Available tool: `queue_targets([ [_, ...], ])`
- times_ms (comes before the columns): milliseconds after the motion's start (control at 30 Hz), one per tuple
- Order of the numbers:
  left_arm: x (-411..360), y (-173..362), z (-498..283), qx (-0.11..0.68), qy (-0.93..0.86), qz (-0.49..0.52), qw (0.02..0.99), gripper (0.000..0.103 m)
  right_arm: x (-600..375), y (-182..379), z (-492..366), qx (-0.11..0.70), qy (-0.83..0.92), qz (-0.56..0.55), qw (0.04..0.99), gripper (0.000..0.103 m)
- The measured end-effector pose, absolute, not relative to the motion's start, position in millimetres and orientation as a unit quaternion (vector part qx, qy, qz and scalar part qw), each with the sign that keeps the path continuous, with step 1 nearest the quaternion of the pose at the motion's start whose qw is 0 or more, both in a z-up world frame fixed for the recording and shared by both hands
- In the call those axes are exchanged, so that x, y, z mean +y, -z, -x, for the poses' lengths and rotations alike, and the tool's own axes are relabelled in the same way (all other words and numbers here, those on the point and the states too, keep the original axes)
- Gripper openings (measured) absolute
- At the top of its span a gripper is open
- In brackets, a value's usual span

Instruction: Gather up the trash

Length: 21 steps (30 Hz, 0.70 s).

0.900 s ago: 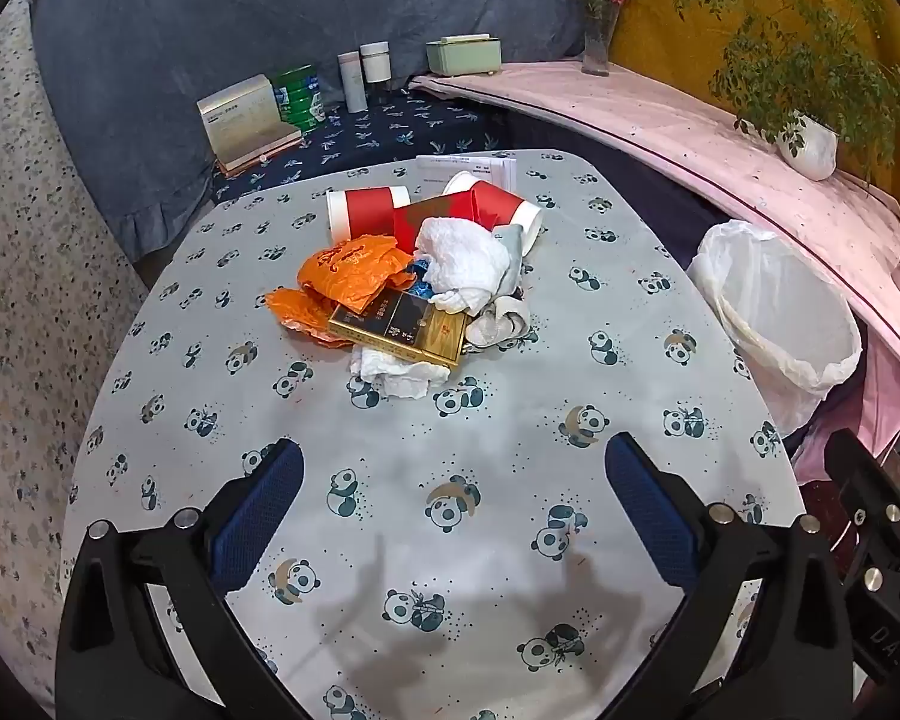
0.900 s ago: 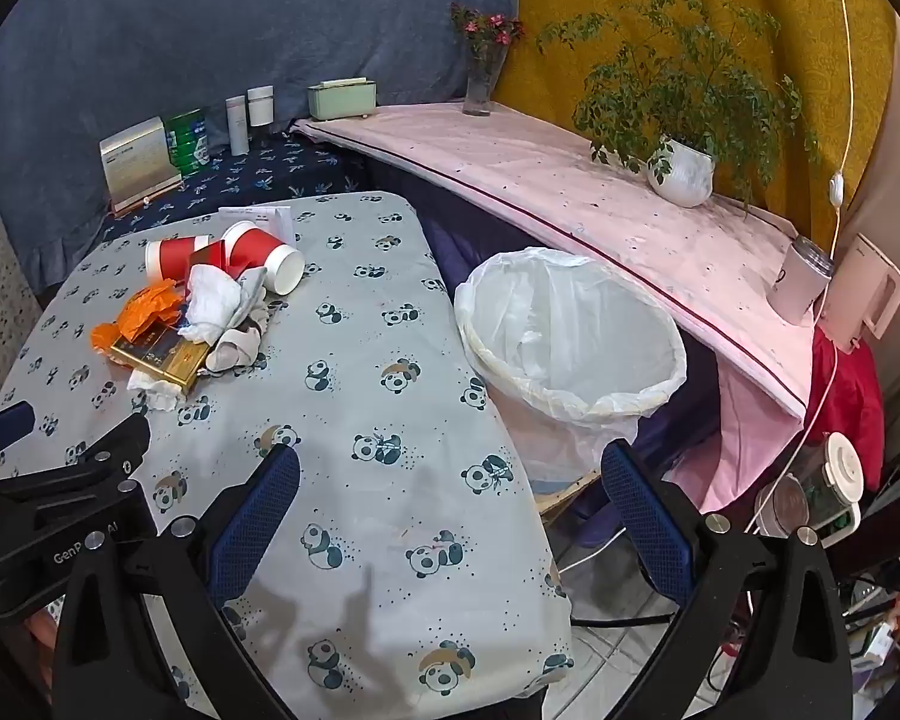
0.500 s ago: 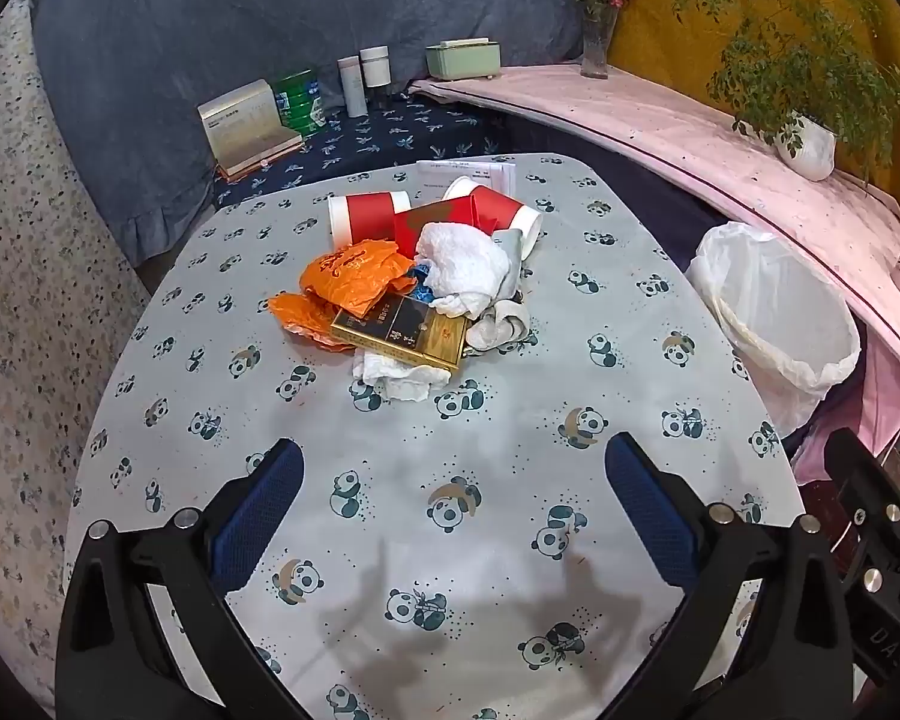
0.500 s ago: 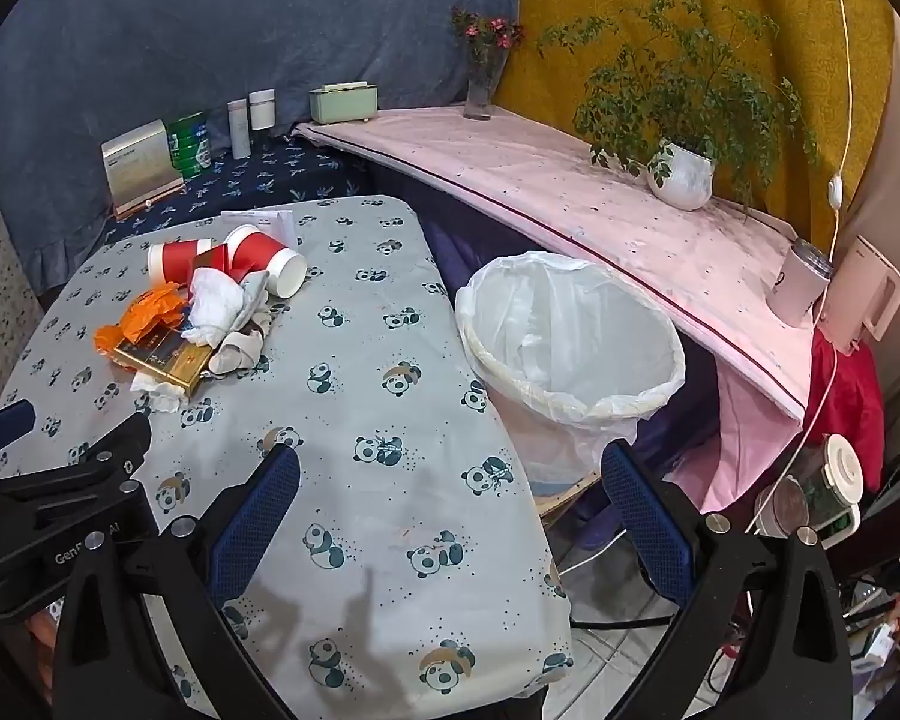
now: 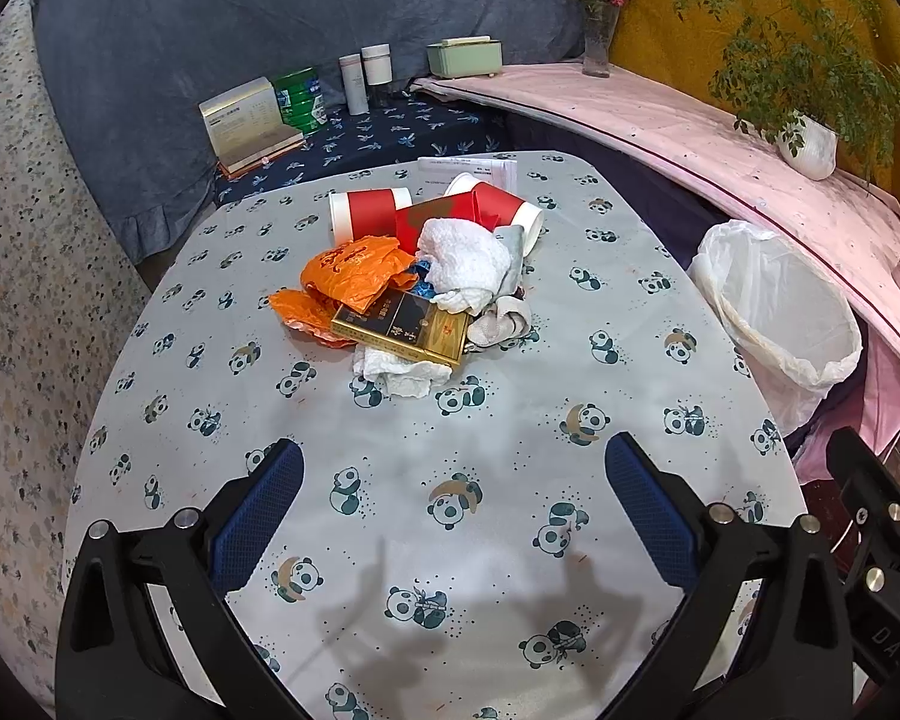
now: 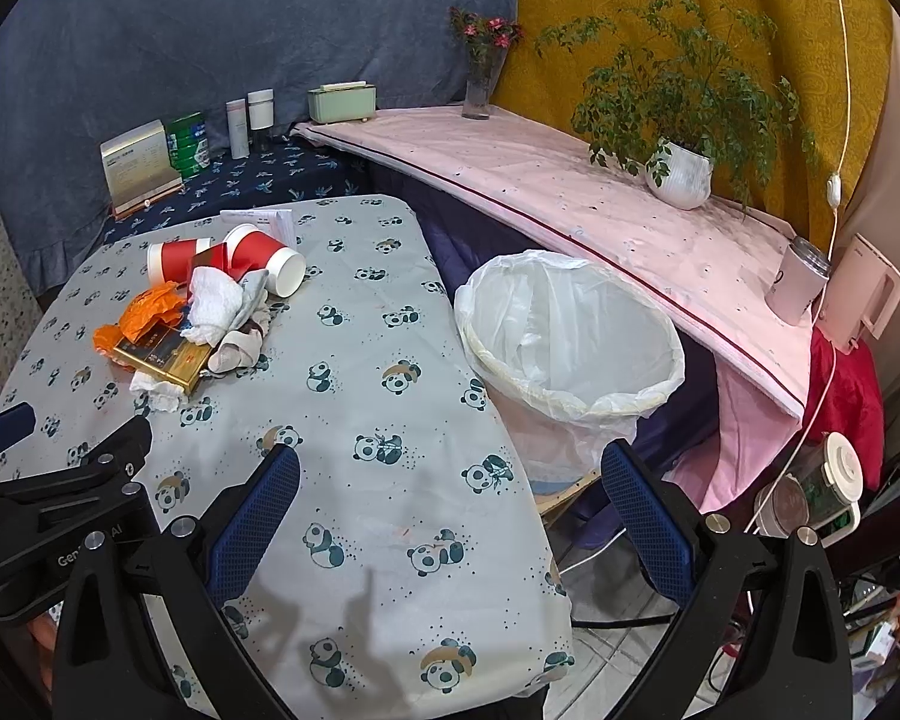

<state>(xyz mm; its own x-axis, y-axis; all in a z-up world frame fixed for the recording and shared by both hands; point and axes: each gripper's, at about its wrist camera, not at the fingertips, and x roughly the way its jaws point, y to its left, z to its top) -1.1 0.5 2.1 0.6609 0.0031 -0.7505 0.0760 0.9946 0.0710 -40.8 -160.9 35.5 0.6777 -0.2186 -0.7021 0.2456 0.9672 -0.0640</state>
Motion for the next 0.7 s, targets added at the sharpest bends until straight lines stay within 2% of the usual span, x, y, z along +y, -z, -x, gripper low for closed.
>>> queue_targets([
  [700,0.2,0.5,1.9,0.406,0.029,-0.048,0.912,0.096,-163.7,-33.2,42.7,0.382,0.129,-0.018,0.915,0.096],
])
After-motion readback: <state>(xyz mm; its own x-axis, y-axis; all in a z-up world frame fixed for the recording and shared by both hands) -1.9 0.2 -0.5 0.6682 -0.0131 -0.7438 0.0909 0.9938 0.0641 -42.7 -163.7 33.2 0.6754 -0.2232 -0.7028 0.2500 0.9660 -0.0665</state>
